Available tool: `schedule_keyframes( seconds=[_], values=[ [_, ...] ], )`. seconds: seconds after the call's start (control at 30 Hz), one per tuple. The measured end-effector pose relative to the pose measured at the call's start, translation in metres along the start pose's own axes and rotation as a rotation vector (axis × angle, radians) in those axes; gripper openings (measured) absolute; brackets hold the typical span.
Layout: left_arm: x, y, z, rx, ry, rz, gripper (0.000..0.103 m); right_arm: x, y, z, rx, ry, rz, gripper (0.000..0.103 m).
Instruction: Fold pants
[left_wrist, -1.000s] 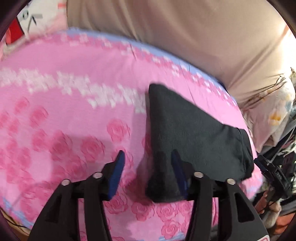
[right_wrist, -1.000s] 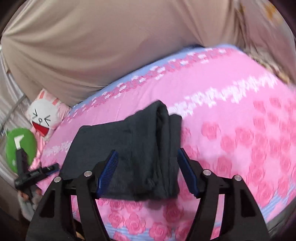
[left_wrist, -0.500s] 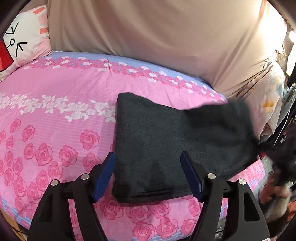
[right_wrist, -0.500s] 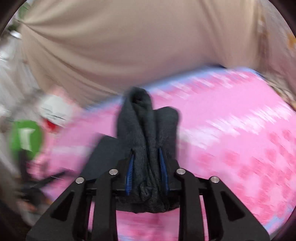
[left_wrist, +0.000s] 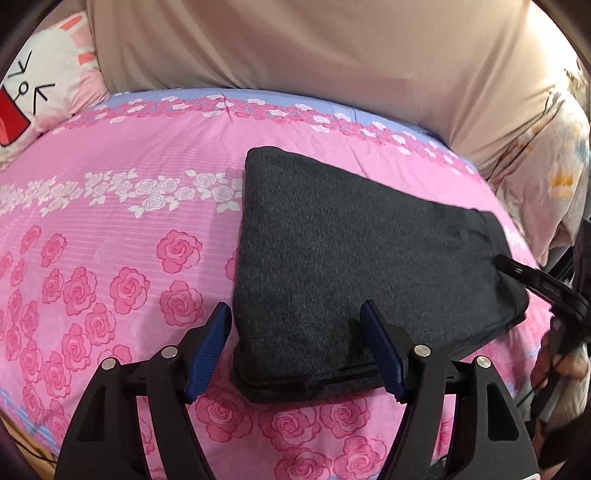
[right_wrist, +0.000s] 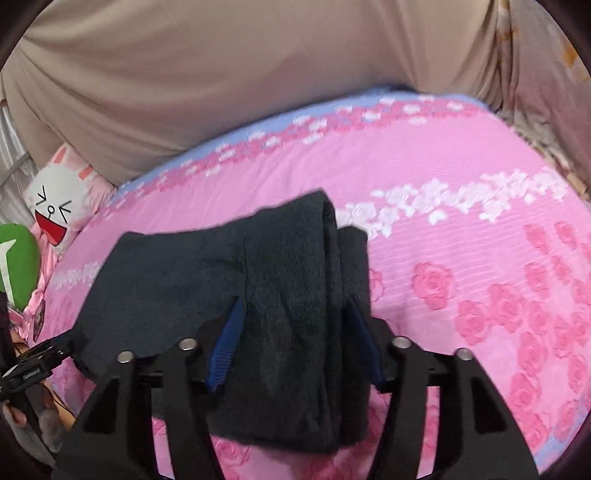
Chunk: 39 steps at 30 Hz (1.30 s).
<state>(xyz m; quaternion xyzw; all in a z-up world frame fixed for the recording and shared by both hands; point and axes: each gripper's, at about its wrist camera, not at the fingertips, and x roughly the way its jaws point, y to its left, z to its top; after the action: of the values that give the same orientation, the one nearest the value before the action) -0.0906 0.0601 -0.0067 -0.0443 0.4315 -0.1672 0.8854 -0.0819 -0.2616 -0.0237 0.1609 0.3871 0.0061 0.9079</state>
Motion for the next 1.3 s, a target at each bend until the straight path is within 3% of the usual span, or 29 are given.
schedule_keyframes(
  seconds=[0.1, 0.2, 0.3, 0.37, 0.47, 0.57, 0.73, 0.87, 0.9, 0.97, 1.0, 1.07, 1.13, 1.17, 1.23, 1.3],
  values=[
    [0.002, -0.002, -0.001, 0.014, 0.000, 0.039, 0.072, -0.025, 0.018, 0.006, -0.036, -0.062, 0.053, 0.014],
    [0.003, -0.004, 0.000, 0.027, -0.007, 0.071, 0.074, -0.062, 0.033, 0.017, -0.050, -0.150, 0.147, 0.011],
    [0.006, -0.005, 0.000, 0.027, -0.006, 0.083, 0.076, -0.051, 0.019, 0.016, -0.039, -0.135, 0.070, 0.011],
    [0.007, -0.005, 0.000, 0.024, -0.007, 0.084, 0.079, -0.009, -0.006, 0.007, 0.005, -0.028, -0.034, 0.011],
    [0.008, -0.005, -0.001, 0.030, -0.003, 0.092, 0.081, -0.007, -0.027, -0.002, 0.117, -0.046, 0.038, 0.020],
    [0.009, -0.004, -0.001, 0.025, -0.001, 0.101, 0.083, -0.024, -0.027, 0.002, 0.126, -0.084, 0.015, 0.030],
    [0.010, -0.003, -0.001, 0.013, 0.002, 0.109, 0.085, -0.054, 0.009, 0.007, 0.024, -0.133, 0.110, 0.028],
    [0.014, -0.004, 0.000, 0.010, 0.005, 0.117, 0.086, -0.037, 0.049, 0.023, -0.124, -0.115, 0.141, 0.028],
    [0.014, -0.003, 0.001, 0.007, 0.006, 0.117, 0.086, -0.024, 0.048, 0.030, -0.130, -0.095, 0.134, 0.025],
    [0.015, -0.002, 0.002, 0.003, 0.008, 0.116, 0.087, 0.015, 0.028, 0.043, -0.091, -0.045, 0.023, 0.025],
    [0.016, -0.001, 0.003, -0.002, 0.009, 0.116, 0.087, 0.037, 0.009, 0.048, -0.034, -0.006, 0.000, 0.020],
    [0.017, 0.002, 0.004, -0.006, 0.015, 0.117, 0.087, 0.034, -0.006, 0.051, 0.084, -0.008, 0.089, 0.018],
    [0.014, 0.002, 0.004, -0.002, 0.011, 0.122, 0.087, 0.010, 0.004, 0.047, 0.067, -0.053, 0.126, 0.021],
    [0.015, 0.002, 0.004, 0.002, 0.010, 0.125, 0.087, 0.000, 0.011, 0.041, 0.035, -0.072, 0.128, 0.022],
    [0.018, 0.002, 0.004, -0.002, 0.013, 0.125, 0.087, 0.009, 0.012, 0.026, -0.025, -0.026, 0.055, 0.022],
    [0.021, 0.000, 0.005, -0.004, 0.017, 0.119, 0.087, 0.016, 0.003, 0.015, -0.007, -0.005, 0.038, 0.017]
  ],
)
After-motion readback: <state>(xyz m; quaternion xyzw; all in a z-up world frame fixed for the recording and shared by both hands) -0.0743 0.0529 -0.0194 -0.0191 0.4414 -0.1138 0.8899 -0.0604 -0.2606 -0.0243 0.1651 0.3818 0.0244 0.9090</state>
